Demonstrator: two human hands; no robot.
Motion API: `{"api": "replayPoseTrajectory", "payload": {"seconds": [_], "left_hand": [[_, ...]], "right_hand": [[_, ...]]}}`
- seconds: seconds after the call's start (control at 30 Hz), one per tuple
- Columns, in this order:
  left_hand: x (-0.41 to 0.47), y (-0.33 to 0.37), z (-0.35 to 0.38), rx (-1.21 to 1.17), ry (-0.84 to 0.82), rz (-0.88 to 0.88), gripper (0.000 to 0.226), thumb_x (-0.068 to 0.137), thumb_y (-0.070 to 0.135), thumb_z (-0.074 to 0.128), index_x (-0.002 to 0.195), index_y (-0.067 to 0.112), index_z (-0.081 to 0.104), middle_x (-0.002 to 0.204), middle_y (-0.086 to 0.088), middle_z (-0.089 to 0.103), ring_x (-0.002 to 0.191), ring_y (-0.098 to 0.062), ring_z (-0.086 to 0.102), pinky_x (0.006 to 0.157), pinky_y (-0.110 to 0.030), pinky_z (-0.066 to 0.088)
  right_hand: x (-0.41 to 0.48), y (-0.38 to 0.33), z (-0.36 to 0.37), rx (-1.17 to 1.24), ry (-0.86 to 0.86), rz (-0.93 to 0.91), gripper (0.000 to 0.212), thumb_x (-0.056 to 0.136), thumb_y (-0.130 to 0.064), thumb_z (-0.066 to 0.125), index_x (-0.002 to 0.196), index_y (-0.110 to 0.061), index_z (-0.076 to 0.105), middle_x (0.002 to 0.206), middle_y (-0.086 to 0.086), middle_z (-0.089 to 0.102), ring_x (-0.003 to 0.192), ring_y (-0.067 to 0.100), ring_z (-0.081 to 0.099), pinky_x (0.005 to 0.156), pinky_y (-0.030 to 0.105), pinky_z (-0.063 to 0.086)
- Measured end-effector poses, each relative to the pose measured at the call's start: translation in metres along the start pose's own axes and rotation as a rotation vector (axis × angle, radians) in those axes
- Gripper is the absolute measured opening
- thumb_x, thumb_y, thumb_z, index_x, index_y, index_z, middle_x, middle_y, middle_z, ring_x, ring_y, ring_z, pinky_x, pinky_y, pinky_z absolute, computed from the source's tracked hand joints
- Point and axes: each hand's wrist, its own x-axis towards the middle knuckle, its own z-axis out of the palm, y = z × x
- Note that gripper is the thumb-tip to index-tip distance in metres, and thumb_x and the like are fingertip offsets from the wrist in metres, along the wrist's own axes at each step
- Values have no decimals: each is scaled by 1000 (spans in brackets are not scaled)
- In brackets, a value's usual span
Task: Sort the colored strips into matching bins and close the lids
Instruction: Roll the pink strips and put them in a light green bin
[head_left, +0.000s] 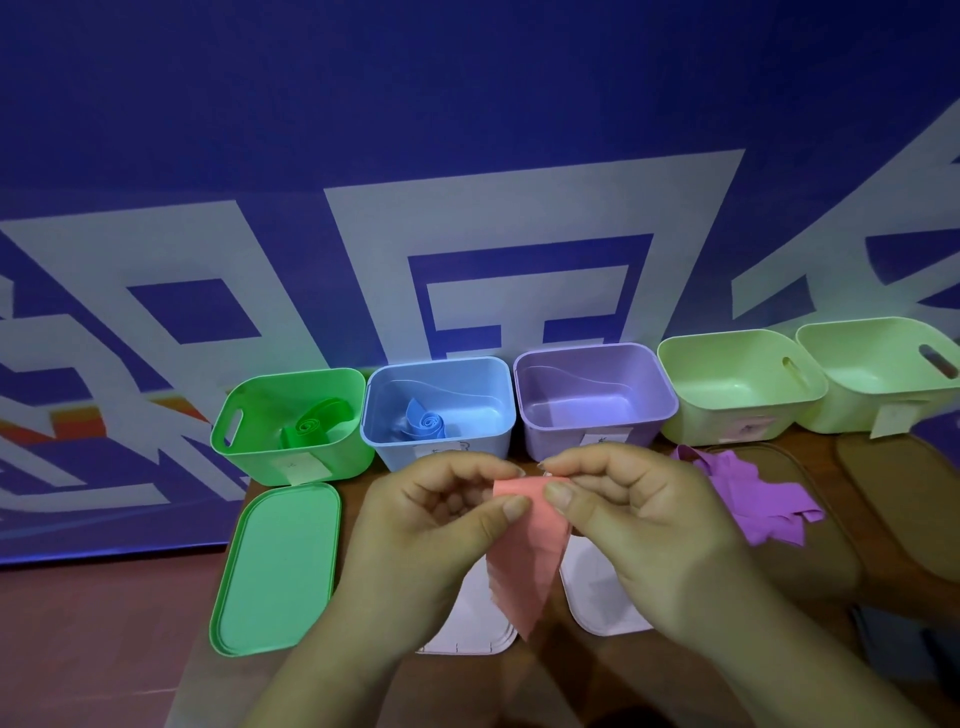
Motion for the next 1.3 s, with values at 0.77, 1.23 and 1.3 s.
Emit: {"api": "replayPoseTrajectory", "payload": {"seconds": [0.77, 1.23, 1.3], "left_hand": [[3, 0, 14, 71, 158, 37, 33, 81, -7, 70, 99, 19, 75, 90, 8, 78, 82, -2, 72, 72, -10, 51], [1, -7, 15, 148, 97, 92, 32, 76, 15, 70, 107, 24, 73, 99, 9, 77, 93, -7, 71, 81, -15, 52], [1, -7, 15, 120, 102, 91, 30, 78, 9, 71, 104, 23, 73, 96, 8, 77, 88, -6, 71, 78, -14, 51]], "right_hand": [[3, 13, 8, -16, 120, -184, 30, 86, -5, 72, 101, -31, 74, 95, -10, 78, 92, 9, 74, 84, 23, 57], [4, 19, 4, -160, 186, -157, 18, 88, -29, 71, 103, -38, 75, 101, -20, 75, 99, 1, 69, 94, 35, 54], [4, 20, 5, -155, 186, -155, 19, 88, -30, 71, 105, -36, 75, 102, -19, 75, 100, 3, 69, 94, 38, 55]]}}
